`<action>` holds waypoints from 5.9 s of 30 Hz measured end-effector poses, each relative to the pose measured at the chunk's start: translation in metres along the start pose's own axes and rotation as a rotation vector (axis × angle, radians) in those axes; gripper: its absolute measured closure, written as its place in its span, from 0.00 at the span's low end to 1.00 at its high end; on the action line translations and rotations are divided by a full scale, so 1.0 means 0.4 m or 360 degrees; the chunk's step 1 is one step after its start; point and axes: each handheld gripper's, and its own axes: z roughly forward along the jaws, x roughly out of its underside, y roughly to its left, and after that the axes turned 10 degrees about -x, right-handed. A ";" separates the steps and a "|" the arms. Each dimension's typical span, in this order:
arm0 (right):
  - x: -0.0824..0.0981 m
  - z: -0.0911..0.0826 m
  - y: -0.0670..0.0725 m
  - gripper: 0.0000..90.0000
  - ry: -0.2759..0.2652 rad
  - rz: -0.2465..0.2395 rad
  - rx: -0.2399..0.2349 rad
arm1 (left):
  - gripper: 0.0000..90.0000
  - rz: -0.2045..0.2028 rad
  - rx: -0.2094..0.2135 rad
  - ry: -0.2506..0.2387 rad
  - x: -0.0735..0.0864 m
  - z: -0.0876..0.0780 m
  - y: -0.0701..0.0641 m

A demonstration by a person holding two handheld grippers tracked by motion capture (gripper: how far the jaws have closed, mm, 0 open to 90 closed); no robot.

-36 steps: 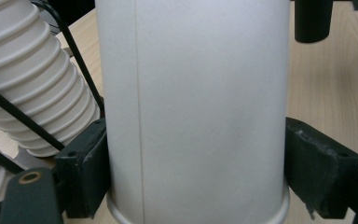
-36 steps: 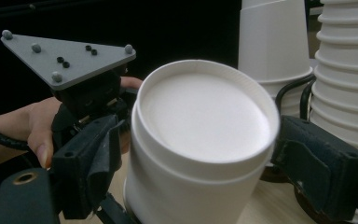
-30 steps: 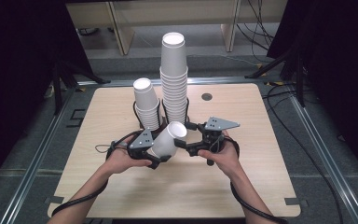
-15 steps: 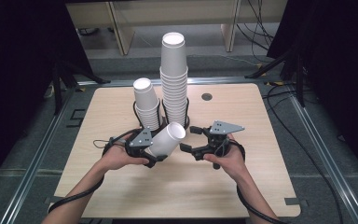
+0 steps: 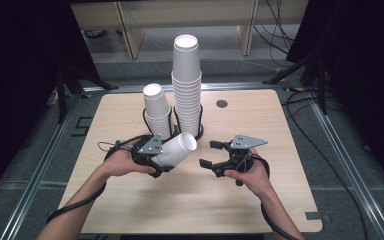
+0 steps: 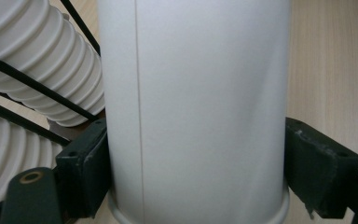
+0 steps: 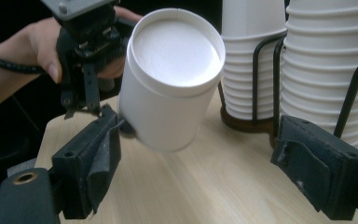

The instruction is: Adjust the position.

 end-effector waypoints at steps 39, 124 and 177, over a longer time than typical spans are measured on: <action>0.015 0.046 0.020 0.17 0.0139 -0.0066 -0.0113 | 0.19 0.0291 0.0195 0.0322 -0.008 -0.009 -0.013; 0.018 0.145 0.024 0.29 0.0192 -0.0184 -0.0327 | 0.09 0.0352 0.0272 0.0191 0.002 -0.004 -0.048; 0.027 0.117 0.019 0.30 0.0056 -0.0141 -0.0343 | 0.05 -0.0146 0.0216 -0.0272 0.077 0.001 -0.038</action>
